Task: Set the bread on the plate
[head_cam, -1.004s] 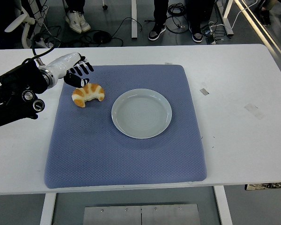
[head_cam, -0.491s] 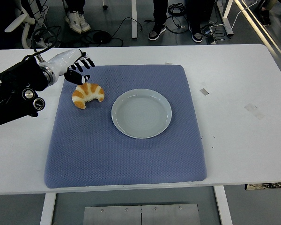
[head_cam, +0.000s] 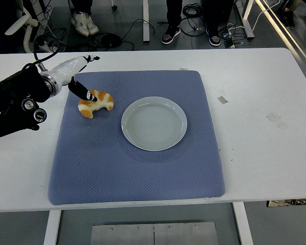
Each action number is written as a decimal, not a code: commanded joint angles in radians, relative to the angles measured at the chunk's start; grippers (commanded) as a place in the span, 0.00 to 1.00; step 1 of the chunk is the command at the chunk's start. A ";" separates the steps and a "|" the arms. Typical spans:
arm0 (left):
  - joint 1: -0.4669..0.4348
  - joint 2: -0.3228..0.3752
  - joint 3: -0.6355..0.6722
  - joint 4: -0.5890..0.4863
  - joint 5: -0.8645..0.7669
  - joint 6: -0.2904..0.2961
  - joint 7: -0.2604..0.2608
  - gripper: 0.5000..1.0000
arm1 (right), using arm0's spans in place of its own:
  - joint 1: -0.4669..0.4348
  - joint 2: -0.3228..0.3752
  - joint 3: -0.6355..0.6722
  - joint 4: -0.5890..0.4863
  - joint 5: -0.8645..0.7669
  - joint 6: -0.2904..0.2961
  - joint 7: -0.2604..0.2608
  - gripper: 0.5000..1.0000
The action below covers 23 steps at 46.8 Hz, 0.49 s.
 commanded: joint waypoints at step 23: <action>0.035 -0.014 0.053 0.018 0.018 0.010 0.003 0.84 | 0.000 0.000 0.000 0.000 0.000 0.000 0.002 1.00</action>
